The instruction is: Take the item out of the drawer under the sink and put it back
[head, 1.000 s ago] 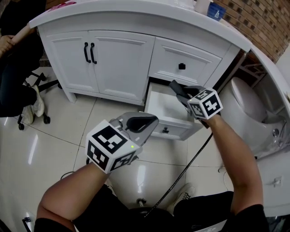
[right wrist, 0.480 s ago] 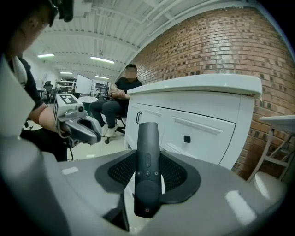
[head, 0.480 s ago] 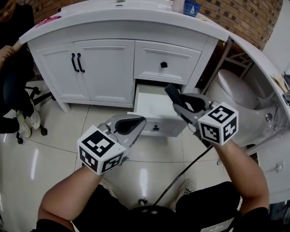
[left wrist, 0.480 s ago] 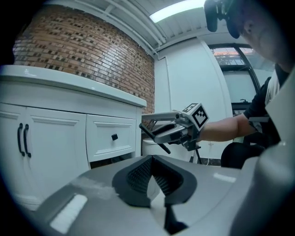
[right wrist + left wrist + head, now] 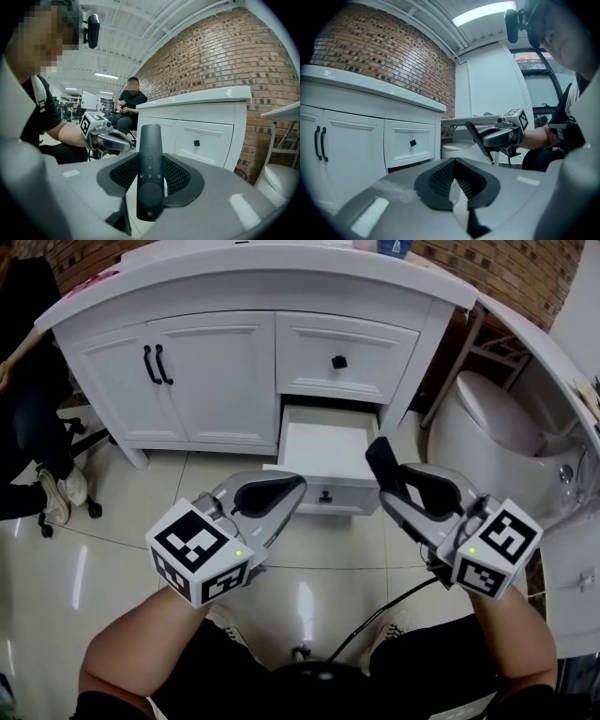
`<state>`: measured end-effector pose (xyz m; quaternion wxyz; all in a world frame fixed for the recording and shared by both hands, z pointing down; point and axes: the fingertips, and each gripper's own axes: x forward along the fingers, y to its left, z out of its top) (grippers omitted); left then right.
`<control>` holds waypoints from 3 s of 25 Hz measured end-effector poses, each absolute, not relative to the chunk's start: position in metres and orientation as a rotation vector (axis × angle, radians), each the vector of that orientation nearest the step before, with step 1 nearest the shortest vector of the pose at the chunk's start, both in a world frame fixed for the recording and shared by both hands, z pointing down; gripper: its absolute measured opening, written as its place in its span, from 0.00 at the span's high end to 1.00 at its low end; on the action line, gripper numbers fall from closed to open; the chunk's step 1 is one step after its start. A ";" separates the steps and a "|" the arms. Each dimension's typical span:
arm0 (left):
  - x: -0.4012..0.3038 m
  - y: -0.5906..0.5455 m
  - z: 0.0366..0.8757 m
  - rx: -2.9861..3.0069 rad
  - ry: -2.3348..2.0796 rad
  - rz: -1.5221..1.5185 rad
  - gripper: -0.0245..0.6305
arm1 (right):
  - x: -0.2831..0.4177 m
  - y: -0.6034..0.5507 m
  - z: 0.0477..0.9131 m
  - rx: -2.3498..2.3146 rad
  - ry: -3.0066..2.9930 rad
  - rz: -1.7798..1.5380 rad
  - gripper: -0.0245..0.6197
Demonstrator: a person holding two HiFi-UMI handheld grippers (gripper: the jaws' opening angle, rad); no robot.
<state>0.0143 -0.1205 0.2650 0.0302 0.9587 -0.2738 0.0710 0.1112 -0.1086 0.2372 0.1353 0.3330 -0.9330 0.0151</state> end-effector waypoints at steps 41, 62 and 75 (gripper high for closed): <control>0.012 -0.117 0.261 2.935 -0.837 0.196 0.95 | 0.097 -0.096 0.268 0.896 -2.698 0.149 0.70; 0.012 -0.118 0.259 2.936 -0.840 0.186 0.95 | 0.097 -0.097 0.270 0.889 -2.696 0.156 0.70; 0.009 -0.120 0.258 2.925 -0.859 0.171 0.95 | 0.102 -0.105 0.264 0.936 -2.700 0.146 0.70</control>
